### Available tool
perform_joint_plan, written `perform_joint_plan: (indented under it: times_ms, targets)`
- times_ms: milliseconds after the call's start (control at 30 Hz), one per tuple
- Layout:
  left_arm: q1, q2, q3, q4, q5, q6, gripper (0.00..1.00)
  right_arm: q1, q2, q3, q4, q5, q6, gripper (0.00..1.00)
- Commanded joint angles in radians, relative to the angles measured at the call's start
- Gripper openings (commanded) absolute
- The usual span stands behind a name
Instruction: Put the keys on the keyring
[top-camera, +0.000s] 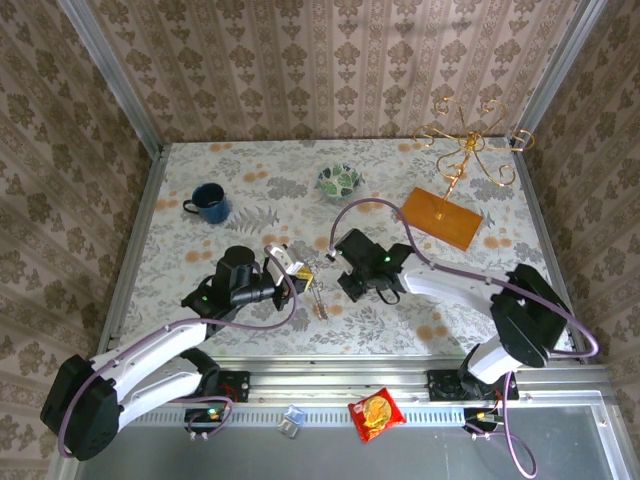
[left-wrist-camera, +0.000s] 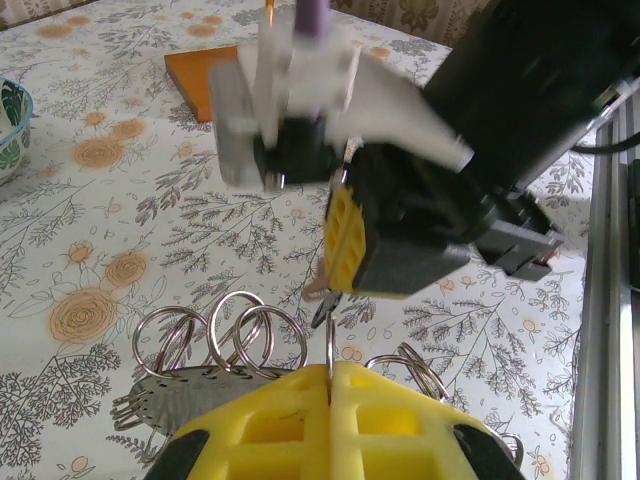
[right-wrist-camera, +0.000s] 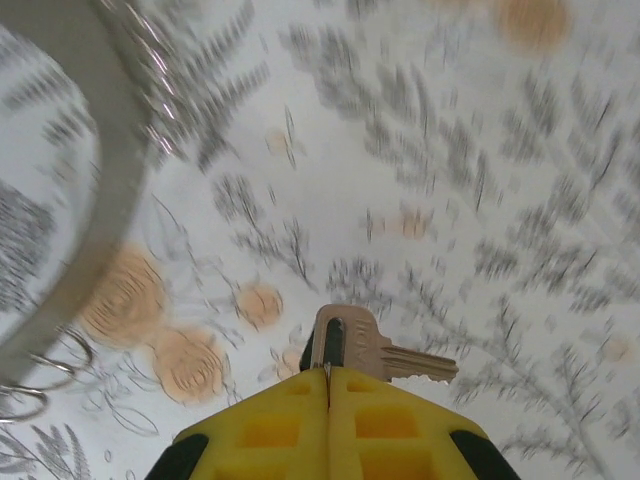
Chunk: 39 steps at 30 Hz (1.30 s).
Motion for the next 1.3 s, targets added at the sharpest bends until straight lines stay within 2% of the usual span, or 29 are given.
perform_joint_plan:
  times_ms: [0, 233, 567, 1267]
  targets:
    - [-0.01, -0.017, 0.019, 0.027, 0.004, 0.01, 0.0, 0.002, 0.048, 0.031, -0.125, -0.046, 0.13, 0.0]
    - [-0.01, -0.023, 0.019, 0.022, 0.004, 0.018, 0.0, -0.001, 0.156, 0.068, -0.119, -0.091, 0.209, 0.0]
    - [-0.011, -0.02, 0.018, 0.024, 0.004, 0.024, 0.0, -0.027, 0.181, 0.089, -0.125, -0.093, 0.227, 0.14]
    - [-0.011, -0.01, 0.019, 0.032, 0.008, 0.024, 0.0, -0.028, 0.209, 0.119, -0.158, -0.115, 0.209, 0.15]
